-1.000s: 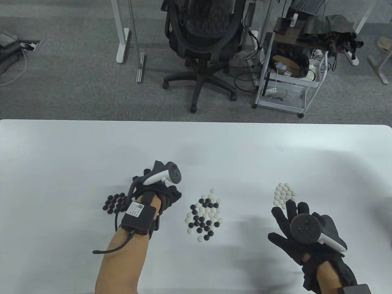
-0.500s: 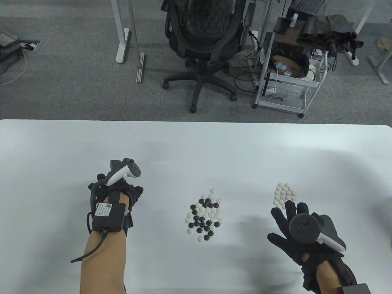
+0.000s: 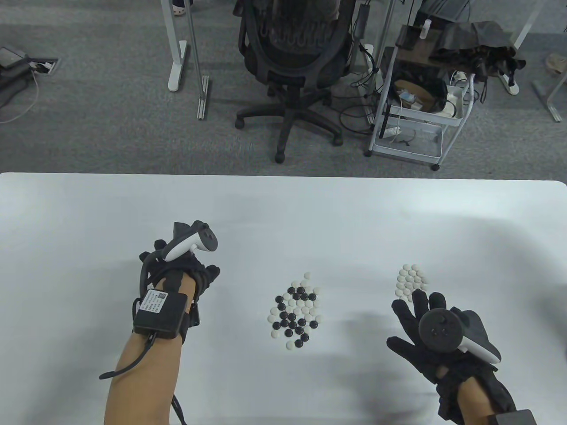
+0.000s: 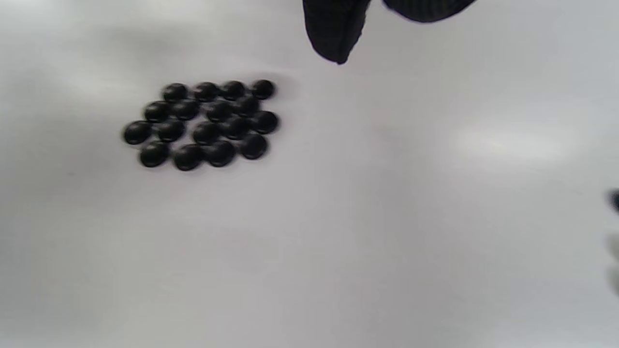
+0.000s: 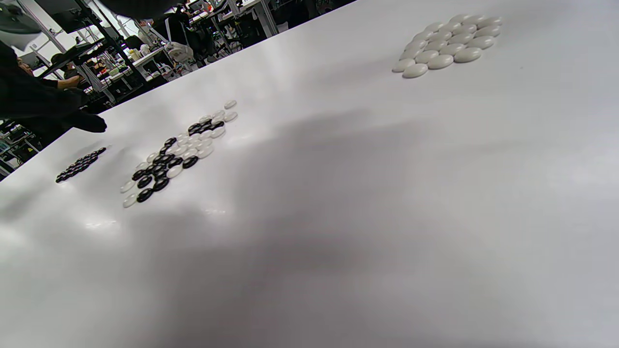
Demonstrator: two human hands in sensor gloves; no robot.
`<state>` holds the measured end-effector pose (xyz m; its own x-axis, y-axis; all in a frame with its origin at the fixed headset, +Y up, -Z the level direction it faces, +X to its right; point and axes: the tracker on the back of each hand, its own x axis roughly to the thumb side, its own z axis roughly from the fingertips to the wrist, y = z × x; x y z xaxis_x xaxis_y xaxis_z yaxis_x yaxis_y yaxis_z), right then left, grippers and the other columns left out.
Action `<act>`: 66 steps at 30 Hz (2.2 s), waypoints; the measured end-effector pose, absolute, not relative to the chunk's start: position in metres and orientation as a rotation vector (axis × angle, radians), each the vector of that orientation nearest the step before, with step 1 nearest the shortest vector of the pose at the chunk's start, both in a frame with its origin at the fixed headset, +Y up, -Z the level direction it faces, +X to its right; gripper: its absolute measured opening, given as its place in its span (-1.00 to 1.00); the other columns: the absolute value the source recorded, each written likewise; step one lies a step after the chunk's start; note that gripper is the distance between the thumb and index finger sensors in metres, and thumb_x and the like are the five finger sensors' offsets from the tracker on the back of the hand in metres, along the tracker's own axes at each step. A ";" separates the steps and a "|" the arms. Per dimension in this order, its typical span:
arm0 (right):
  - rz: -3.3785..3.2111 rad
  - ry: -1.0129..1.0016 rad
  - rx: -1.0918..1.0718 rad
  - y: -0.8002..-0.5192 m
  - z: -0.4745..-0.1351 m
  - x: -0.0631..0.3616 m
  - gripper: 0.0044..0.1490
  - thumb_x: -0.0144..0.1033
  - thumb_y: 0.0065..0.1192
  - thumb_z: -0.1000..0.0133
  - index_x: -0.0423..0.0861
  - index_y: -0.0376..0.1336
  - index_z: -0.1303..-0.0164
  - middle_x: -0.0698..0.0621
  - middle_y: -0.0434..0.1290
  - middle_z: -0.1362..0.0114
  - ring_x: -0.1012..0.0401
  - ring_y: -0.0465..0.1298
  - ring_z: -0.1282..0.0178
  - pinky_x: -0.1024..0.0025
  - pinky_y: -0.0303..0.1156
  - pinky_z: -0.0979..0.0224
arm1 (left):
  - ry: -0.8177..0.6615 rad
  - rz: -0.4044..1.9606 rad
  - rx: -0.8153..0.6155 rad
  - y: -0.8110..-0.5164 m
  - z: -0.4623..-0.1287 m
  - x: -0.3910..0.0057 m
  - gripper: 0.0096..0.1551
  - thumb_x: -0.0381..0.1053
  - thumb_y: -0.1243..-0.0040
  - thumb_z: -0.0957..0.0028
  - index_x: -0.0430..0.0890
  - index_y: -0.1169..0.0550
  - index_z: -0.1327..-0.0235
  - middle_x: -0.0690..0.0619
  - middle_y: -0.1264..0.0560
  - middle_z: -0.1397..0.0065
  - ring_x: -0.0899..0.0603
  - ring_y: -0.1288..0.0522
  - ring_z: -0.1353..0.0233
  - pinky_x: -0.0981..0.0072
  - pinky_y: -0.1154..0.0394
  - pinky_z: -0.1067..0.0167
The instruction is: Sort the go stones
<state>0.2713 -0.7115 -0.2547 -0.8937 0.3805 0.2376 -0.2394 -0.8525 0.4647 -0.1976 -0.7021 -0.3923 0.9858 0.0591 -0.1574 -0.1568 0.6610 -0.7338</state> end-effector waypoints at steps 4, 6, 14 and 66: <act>2.705 0.615 0.466 -0.711 -0.255 0.271 0.05 0.16 -0.23 -0.22 -0.18 -0.39 -0.71 -0.44 -0.59 -0.58 -0.40 -0.63 -0.40 -0.54 -0.60 -0.18 | -0.092 0.093 -0.906 -0.704 -0.385 -0.154 -0.18 0.20 0.30 -0.21 -0.06 -0.42 -0.70 -0.39 0.45 -0.69 -0.58 0.58 -0.47 -0.72 0.49 -0.19; 2.704 0.613 0.466 -0.711 -0.255 0.271 0.05 0.16 -0.23 -0.22 -0.18 -0.38 -0.71 -0.44 -0.59 -0.58 -0.40 -0.63 -0.40 -0.54 -0.59 -0.17 | -0.178 0.059 -0.915 -0.706 -0.380 -0.134 -0.19 0.20 0.30 -0.21 -0.04 -0.42 -0.69 -0.39 0.44 -0.69 -0.59 0.55 -0.48 -0.72 0.48 -0.20; 2.703 0.610 0.467 -0.711 -0.255 0.272 0.05 0.16 -0.23 -0.22 -0.18 -0.39 -0.71 -0.44 -0.59 -0.58 -0.40 -0.63 -0.41 -0.54 -0.59 -0.18 | -0.356 0.054 -0.932 -0.715 -0.373 -0.083 -0.22 0.20 0.31 -0.20 0.02 -0.35 -0.70 -0.39 0.45 -0.67 -0.58 0.56 -0.46 -0.72 0.46 -0.21; 2.712 0.624 0.464 -0.711 -0.254 0.270 0.05 0.16 -0.23 -0.22 -0.18 -0.38 -0.71 -0.44 -0.59 -0.58 -0.40 -0.63 -0.41 -0.54 -0.59 -0.18 | -0.215 -0.001 -0.939 -0.708 -0.355 -0.149 -0.20 0.21 0.27 -0.19 -0.01 -0.37 -0.70 -0.38 0.45 -0.66 -0.58 0.56 -0.46 -0.71 0.47 -0.19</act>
